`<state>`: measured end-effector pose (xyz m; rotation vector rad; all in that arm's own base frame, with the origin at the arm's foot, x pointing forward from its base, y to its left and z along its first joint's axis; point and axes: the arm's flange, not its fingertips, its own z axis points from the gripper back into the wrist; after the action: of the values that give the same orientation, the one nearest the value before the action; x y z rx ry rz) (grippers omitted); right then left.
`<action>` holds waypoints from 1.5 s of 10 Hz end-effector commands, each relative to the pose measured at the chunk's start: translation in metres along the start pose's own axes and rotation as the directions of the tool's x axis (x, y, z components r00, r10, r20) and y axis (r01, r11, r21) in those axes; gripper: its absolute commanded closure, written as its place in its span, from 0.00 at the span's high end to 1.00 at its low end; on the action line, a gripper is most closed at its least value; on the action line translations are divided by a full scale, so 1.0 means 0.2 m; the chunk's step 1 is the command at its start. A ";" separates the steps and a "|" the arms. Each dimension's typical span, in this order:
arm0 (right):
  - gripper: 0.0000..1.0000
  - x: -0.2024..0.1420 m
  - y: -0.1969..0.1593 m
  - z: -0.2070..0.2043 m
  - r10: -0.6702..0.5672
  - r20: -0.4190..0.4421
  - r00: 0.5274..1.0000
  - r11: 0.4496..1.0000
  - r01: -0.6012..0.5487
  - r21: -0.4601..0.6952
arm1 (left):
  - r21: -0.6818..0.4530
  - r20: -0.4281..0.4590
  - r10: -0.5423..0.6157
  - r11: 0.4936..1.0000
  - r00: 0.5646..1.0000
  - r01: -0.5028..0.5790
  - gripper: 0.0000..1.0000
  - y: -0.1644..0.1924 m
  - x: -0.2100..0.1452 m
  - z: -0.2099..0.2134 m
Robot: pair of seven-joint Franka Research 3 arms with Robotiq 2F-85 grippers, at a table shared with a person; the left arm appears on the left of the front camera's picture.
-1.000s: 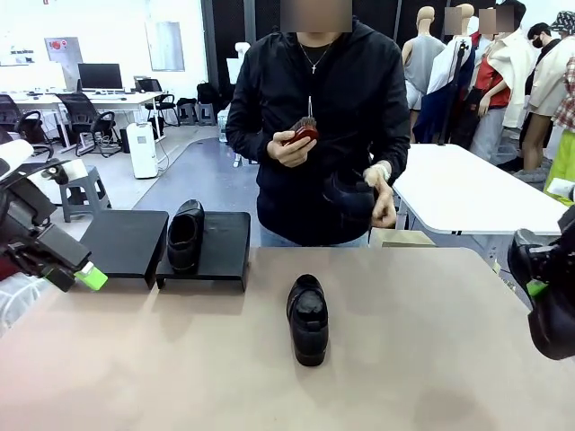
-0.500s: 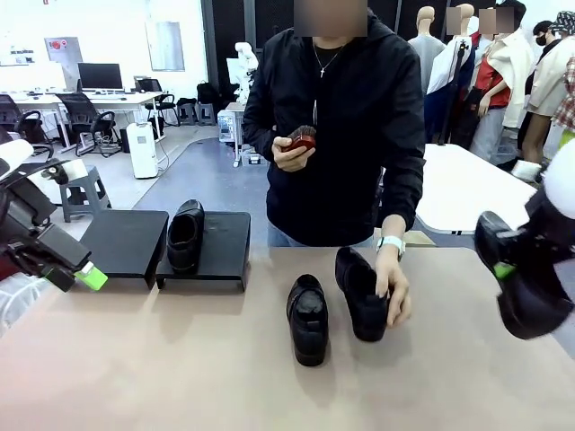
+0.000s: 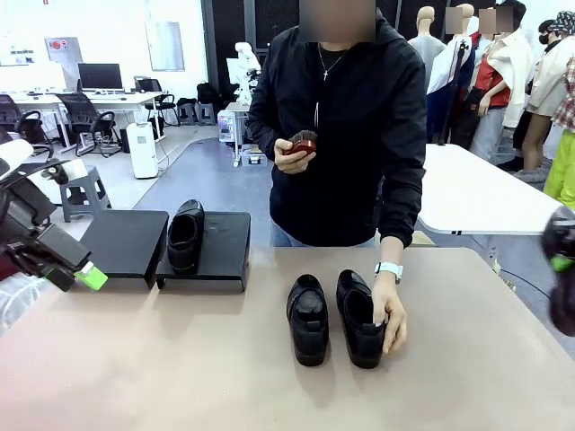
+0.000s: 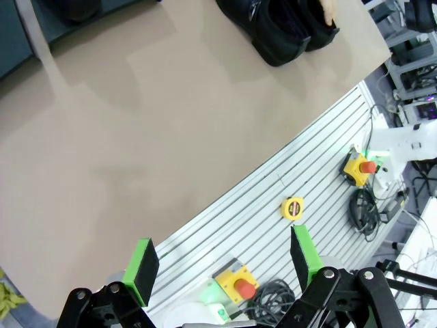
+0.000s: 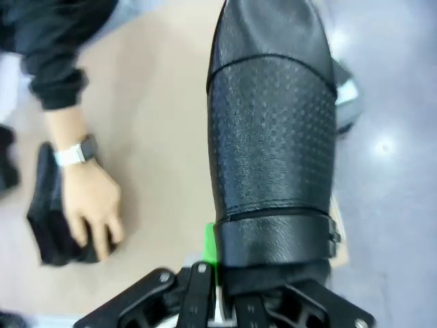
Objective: Organize the shoes by placing them on the stand.
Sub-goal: Pick up one Shoe and place it in the middle of the table.
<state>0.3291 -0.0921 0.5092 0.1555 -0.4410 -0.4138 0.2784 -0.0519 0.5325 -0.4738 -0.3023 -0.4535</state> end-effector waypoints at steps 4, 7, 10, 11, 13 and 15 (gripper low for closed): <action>0.00 -0.16 -0.08 -0.09 -0.077 -0.003 0.997 0.996 0.077 -0.034 | -0.020 0.003 0.004 1.000 1.000 -0.004 1.00 0.00 0.00 0.01; 0.00 -0.19 0.21 0.01 -0.036 0.036 0.999 0.999 0.035 0.033 | -0.020 0.003 0.004 1.000 1.000 -0.004 1.00 0.00 0.00 0.01; 0.00 -0.51 0.93 0.20 0.235 -0.020 0.972 0.953 -0.226 0.202 | -0.020 0.003 0.004 1.000 1.000 -0.004 1.00 0.00 0.00 0.01; 0.00 -0.68 1.20 0.19 0.389 -0.029 0.921 0.905 -0.376 0.197 | -0.020 0.003 0.004 1.000 1.000 -0.004 1.00 0.00 0.00 0.01; 0.00 -0.92 1.61 0.11 0.578 -0.067 0.813 0.798 -0.547 0.253 | -0.020 0.003 0.004 1.000 1.000 -0.004 1.00 0.00 0.00 0.01; 0.00 -1.30 2.14 -0.23 0.614 -0.151 0.775 0.764 -0.535 0.360 | -0.020 0.003 0.004 1.000 1.000 -0.004 1.00 0.00 0.00 0.01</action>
<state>0.2697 0.3170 0.5069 0.2802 -0.2996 0.2804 0.2782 -0.0525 0.5327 -0.4720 -0.3021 -0.4543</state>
